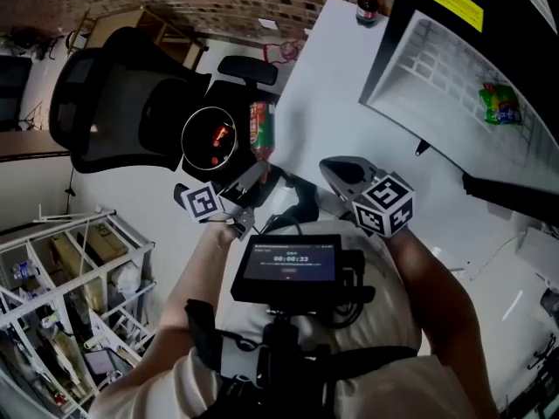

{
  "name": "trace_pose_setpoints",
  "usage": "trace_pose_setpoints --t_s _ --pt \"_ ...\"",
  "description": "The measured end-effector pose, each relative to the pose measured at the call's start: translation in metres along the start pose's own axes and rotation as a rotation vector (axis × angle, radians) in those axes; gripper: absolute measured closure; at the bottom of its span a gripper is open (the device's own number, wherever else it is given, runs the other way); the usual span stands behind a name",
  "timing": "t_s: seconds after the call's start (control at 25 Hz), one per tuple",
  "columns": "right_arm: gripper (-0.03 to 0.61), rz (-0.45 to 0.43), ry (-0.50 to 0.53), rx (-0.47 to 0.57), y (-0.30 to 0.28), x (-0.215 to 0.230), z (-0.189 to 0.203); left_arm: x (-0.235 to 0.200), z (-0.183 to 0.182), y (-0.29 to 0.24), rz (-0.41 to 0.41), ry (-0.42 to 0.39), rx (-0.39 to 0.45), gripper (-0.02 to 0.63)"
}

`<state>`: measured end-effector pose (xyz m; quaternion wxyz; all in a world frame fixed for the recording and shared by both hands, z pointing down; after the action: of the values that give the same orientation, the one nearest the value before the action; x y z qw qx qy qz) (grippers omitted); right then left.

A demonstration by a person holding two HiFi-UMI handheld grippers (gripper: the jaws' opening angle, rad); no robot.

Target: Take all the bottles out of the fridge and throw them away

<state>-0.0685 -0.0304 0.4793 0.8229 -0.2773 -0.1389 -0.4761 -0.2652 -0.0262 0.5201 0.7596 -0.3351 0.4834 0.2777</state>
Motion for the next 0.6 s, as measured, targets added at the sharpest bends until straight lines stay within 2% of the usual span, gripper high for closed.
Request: trace_pose_setpoints --t_s 0.24,0.4,0.6 --pt "0.577 -0.093 0.024 -0.069 -0.065 -0.025 -0.009 -0.031 -0.026 0.050 -0.041 0.018 0.087 0.468" --pt "0.577 -0.149 0.041 -0.121 -0.104 -0.038 -0.010 -0.058 -0.037 0.085 -0.109 0.042 0.134 0.468" --pt "0.577 -0.183 0.037 -0.158 -0.142 -0.056 -0.009 -0.097 -0.057 0.123 -0.194 0.054 0.108 0.468"
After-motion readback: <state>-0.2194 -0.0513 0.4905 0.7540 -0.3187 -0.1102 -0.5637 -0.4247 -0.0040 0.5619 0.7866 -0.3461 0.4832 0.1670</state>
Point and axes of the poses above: the fingertips, and each gripper's own axes: y backward along the fingers, x to its right, z out of its underside, the point moved 4 cm from there along y, backward along the fingers, and after that the axes turned 1 degree about x, right-handed, at the moved point
